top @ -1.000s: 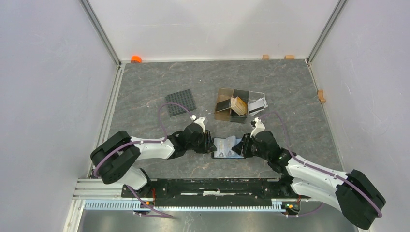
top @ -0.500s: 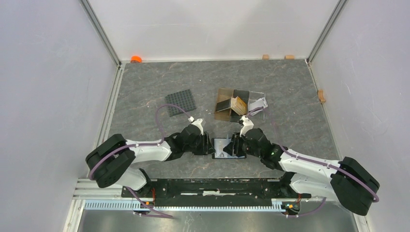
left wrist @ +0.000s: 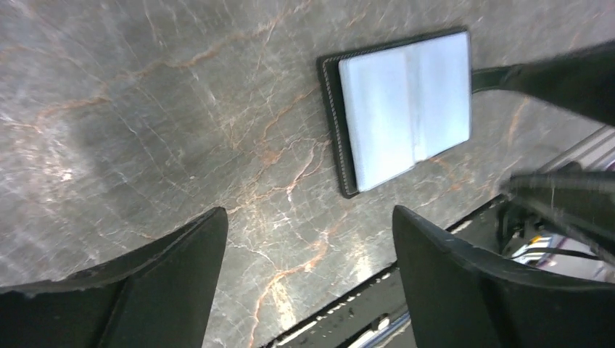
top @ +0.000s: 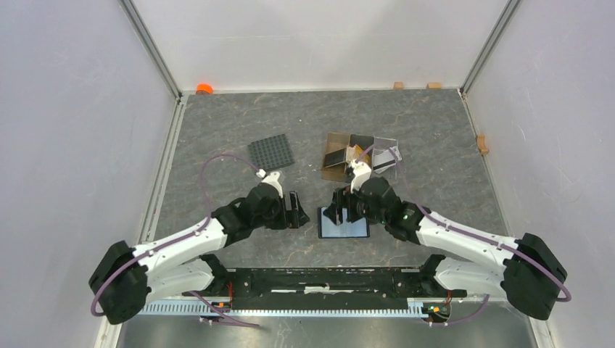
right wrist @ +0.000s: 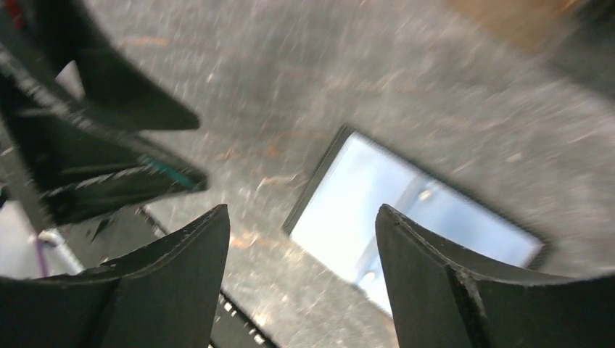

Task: Put the credit cards into the card holder
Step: Insert the credit card into the card holder, then pick up the credit card from the storage box.

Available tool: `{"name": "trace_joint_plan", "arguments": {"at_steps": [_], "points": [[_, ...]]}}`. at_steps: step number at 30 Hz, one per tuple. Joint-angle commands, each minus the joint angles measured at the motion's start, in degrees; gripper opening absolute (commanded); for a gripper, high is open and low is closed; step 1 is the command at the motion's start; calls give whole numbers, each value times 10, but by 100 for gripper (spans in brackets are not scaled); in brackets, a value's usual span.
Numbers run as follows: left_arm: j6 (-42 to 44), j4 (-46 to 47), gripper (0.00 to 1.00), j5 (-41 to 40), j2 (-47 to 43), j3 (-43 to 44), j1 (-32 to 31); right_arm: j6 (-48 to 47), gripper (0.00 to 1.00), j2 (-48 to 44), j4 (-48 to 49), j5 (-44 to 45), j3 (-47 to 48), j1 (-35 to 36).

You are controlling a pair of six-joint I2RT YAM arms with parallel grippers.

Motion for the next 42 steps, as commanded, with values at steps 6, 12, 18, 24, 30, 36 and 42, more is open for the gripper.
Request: {"name": "trace_joint_plan", "arguments": {"at_steps": [6, 12, 18, 24, 30, 36, 42], "points": [[186, -268, 100, 69, -21, 228, 94, -189, 95, 50, -213, 139, 220, -130], [280, -310, 100, 50, 7, 314, 158, -216, 98, 129, -195, 116, 287, -209], [310, -274, 100, -8, 17, 289, 187, -230, 98, 216, -223, 158, 345, -266], [315, -271, 100, 1, 31, 276, 195, -279, 98, 241, -207, 146, 342, -339], [316, -270, 100, 1, 32, 275, 196, -343, 98, 305, -227, 35, 367, -397], [317, -270, 100, 16, 35, 273, 196, -389, 98, 377, -252, -73, 402, -451], [317, -270, 100, 20, 41, 274, 197, -390, 98, 405, -265, -84, 416, -490]]}}
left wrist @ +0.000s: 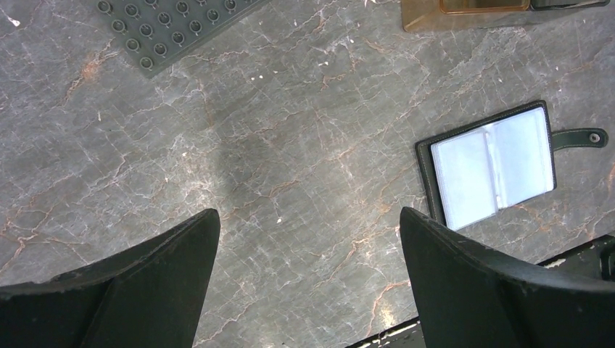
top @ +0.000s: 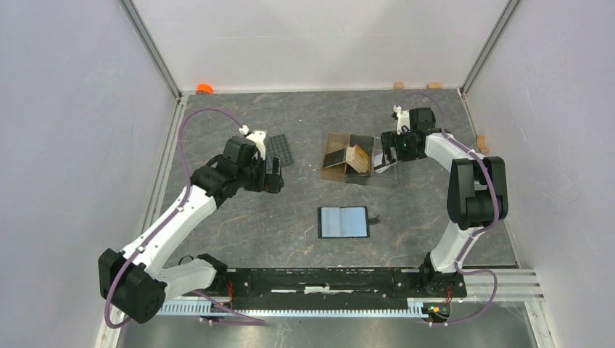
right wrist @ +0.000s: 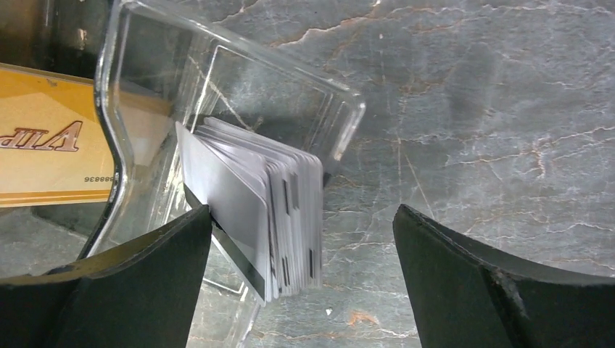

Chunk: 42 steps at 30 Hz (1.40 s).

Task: Put the credit cards into the card holder
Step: Pick up the credit card from the storage box.

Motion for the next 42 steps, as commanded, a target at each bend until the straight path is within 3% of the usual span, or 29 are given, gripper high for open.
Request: {"name": "trace_joint_plan", "arguments": {"at_steps": [1, 10, 23, 35, 40, 42], "points": [[28, 8, 100, 12, 4, -2, 5, -18, 98, -2, -7, -22, 28, -22], [27, 10, 100, 28, 10, -2, 6, -14, 97, -35, -9, -12, 29, -33], [26, 10, 100, 44, 16, -2, 6, -11, 57, -47, -17, -37, 23, -33], [25, 10, 100, 50, 17, -2, 7, -1, 31, -58, -17, -58, -7, -33], [25, 10, 100, 51, 18, -2, 7, 4, 28, -61, -26, -62, -9, -33], [25, 10, 100, 51, 18, -2, 6, 7, 32, -63, -29, -63, -11, -33]]}}
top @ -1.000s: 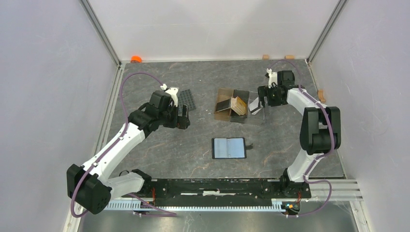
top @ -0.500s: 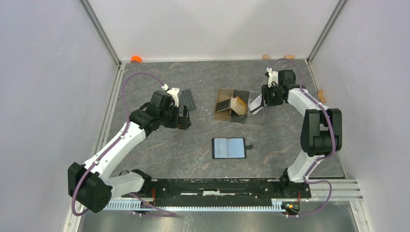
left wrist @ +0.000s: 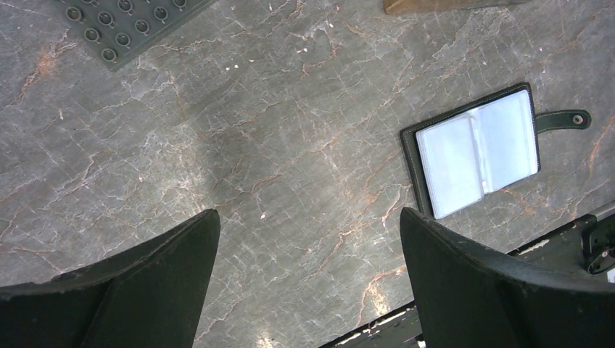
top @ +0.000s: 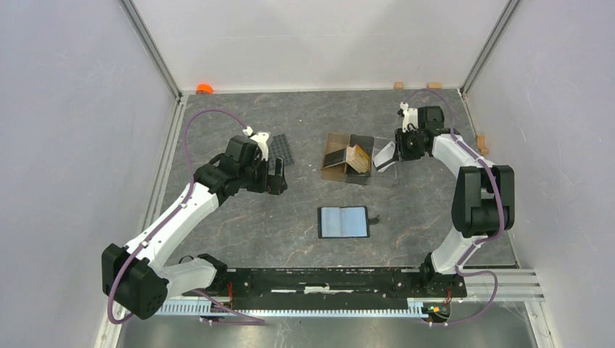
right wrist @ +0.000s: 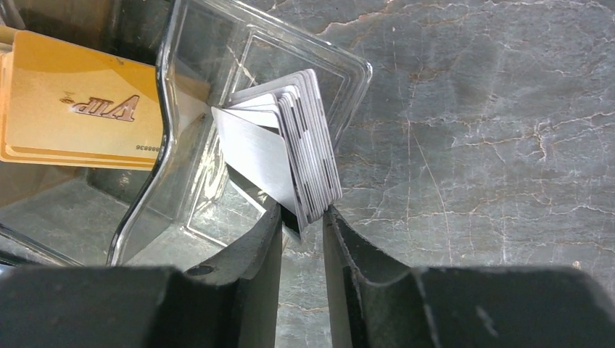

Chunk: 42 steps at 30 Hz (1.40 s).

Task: Put the credit cards into the card holder
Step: Pick up the credit card from the storage box.

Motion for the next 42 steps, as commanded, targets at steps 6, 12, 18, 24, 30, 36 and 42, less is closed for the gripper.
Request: {"name": "trace_joint_plan", "arguments": {"at_steps": [6, 12, 18, 24, 30, 36, 42], "points": [[25, 10, 100, 11, 1, -2, 3, 9, 34, -22, -10, 9, -14, -4], [25, 10, 100, 12, 2, -2, 3, 13, 28, -23, -11, 1, -15, -4], [25, 10, 100, 15, 4, -2, 3, 22, 28, -29, -15, 2, -25, -4], [25, 10, 100, 17, 4, -2, 3, 27, 31, -33, -14, 5, -35, -4], [25, 11, 100, 18, 3, -2, 3, 27, 21, -38, -15, 4, -38, -4], [25, 11, 100, 18, 1, -2, 3, 27, 8, -54, -22, 6, -34, -4], [25, 12, 100, 20, 0, -2, 3, 27, 5, -90, -33, 2, -33, -4]]}}
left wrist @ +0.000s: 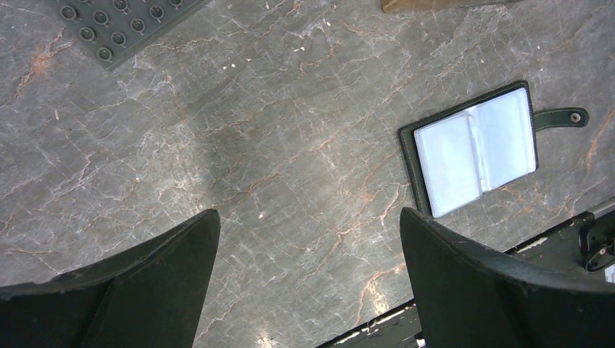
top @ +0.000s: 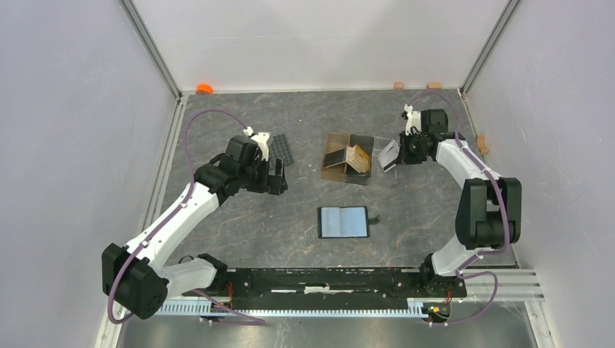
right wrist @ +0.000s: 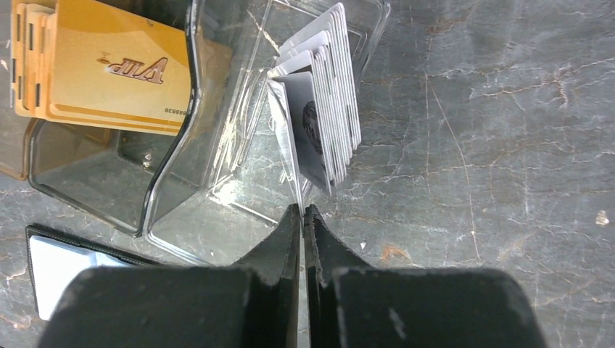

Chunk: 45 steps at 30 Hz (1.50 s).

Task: Put the credit cards into the card holder
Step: Pick up the credit card from the storage box.

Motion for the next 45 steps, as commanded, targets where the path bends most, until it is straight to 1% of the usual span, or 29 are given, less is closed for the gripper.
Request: {"name": "trace_joint_plan", "arguments": {"at_steps": [1, 3, 4, 12, 15, 17, 19, 23, 28, 30, 31, 32, 40, 45], "points": [[25, 11, 100, 17, -1, -2, 3, -4, 8, -42, -9, 7, 0, -3], [25, 12, 100, 18, -1, -2, 3, -4, 12, -42, -7, -8, 1, -3], [25, 12, 100, 19, -2, -2, 3, -5, 13, -36, -12, -7, 5, -3], [25, 12, 100, 18, -6, -4, 3, -11, 11, 2, -8, 0, -4, -3], [25, 12, 100, 19, -6, -4, 3, -8, 9, -10, -7, 13, -10, -3], [25, 12, 100, 19, -6, -4, 3, -8, 5, -21, -13, 22, -9, -3], [26, 12, 100, 19, -8, -3, 3, -7, 4, -36, -20, 26, -5, -4], [27, 15, 100, 22, -12, -6, 3, -5, 5, -70, -34, 26, 8, -3], [26, 16, 100, 27, -8, -7, 3, -8, 6, -87, -46, 21, 21, -4], [27, 15, 100, 29, -8, -7, 3, -11, 6, -88, -46, 9, 21, -3], [28, 15, 100, 33, -10, -6, 3, -14, 3, -88, -44, -7, 20, -1], [29, 17, 100, 40, -11, -6, 3, -15, 0, -89, -45, -16, 21, 3], [43, 58, 98, 129, -46, -25, 3, -18, 0, -133, -53, -24, 46, 45], [49, 91, 94, 190, -70, -39, -2, -13, 0, -180, -64, -38, 55, 98]]}}
